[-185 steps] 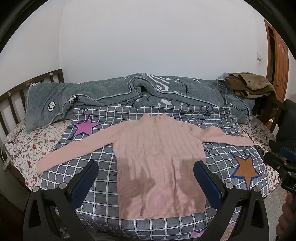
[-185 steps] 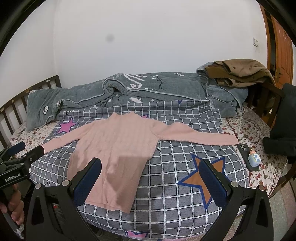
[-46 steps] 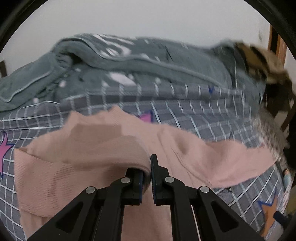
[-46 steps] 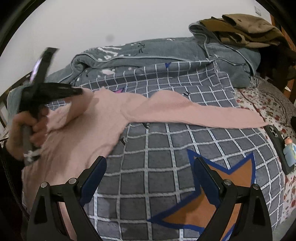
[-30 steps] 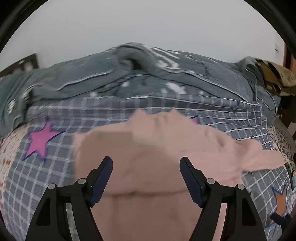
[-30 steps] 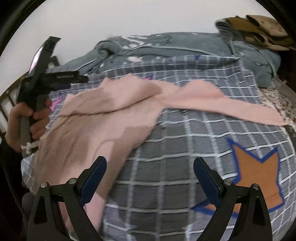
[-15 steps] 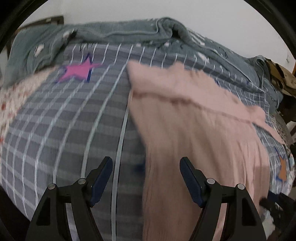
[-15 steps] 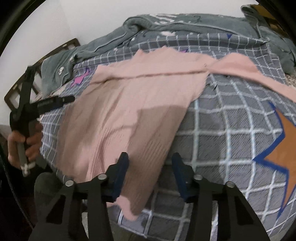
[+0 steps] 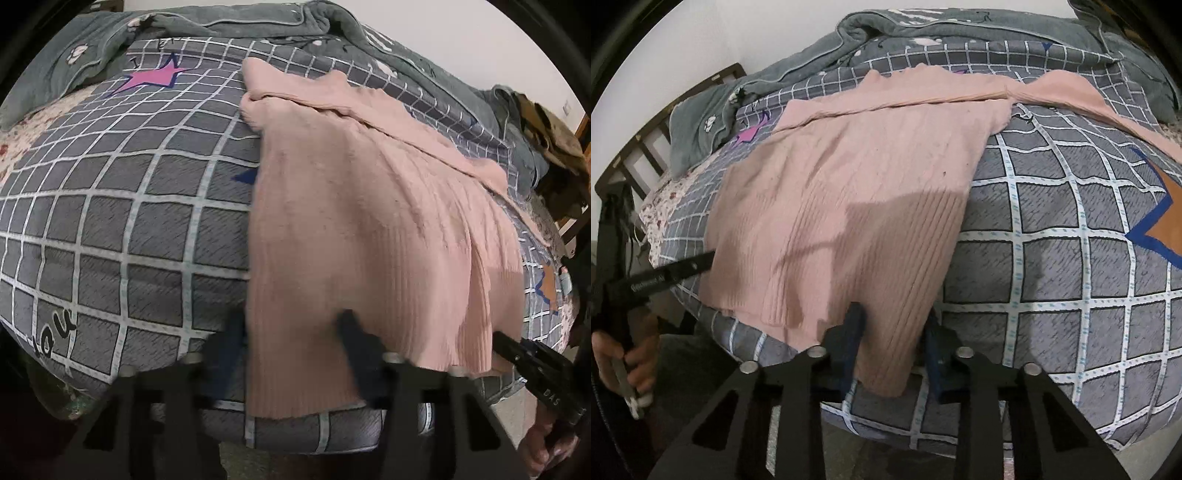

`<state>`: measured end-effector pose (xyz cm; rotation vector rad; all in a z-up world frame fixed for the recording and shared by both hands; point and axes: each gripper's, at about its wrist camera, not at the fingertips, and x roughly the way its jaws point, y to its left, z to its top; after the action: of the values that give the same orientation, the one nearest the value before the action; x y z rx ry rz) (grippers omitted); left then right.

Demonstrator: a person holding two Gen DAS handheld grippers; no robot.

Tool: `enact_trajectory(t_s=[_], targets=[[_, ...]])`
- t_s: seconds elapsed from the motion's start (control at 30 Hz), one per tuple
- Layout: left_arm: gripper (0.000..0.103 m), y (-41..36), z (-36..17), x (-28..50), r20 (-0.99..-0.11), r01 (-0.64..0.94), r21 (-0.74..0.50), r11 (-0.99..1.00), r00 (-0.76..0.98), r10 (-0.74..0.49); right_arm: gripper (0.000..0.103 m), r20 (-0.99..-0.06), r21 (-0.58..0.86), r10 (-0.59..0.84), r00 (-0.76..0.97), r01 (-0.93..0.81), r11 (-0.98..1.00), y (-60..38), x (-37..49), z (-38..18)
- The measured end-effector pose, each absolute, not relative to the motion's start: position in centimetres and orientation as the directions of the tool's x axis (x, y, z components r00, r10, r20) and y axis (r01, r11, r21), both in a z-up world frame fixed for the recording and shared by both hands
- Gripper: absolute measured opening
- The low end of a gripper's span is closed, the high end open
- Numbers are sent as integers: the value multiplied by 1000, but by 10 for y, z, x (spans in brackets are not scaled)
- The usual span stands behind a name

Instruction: Fold small clothes

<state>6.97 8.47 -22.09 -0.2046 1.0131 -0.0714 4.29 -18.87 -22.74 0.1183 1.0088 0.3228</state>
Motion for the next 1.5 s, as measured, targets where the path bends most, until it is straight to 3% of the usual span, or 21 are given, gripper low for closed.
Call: enact_trajectory(t_s=[0.07, 0.17, 0.33, 0.6, 0.77, 0.83, 0.9, 0.97, 1.5], targets=[[10, 82, -217, 71, -832, -8, -185, 983, 534, -152, 12, -809, 226, 311, 499, -225, 948, -185, 44, -225], [9, 96, -201, 59, -799, -10, -204, 979, 580, -160, 9, -781, 187, 286, 555, -230, 955, -191, 35, -211], [9, 120, -192, 46, -782, -16, -281, 960, 583, -219, 8, -719, 268, 327, 613, -190, 945, -235, 12, -191], [11, 115, -208, 44, -813, -36, -262, 964, 547, -201, 9, -795, 204, 260, 547, -162, 965, -225, 16, -226], [13, 122, -189, 50, -811, -71, -172, 983, 577, -100, 19, -806, 198, 283, 520, -213, 957, -224, 18, -218], [24, 127, -180, 52, -794, -80, -154, 985, 604, -75, 30, -791, 179, 275, 546, -223, 958, -227, 19, -208], [49, 133, -169, 59, -769, -84, -161, 983, 635, -72, 40, -765, 170, 271, 584, -223, 960, -234, 21, -196], [61, 135, -159, 72, -743, -82, -157, 984, 666, -63, 45, -741, 161, 260, 619, -211, 964, -239, 30, -186], [60, 113, -140, 230, -697, -107, -95, 990, 717, 11, 46, -680, 156, 189, 709, -112, 981, -252, 154, -160]])
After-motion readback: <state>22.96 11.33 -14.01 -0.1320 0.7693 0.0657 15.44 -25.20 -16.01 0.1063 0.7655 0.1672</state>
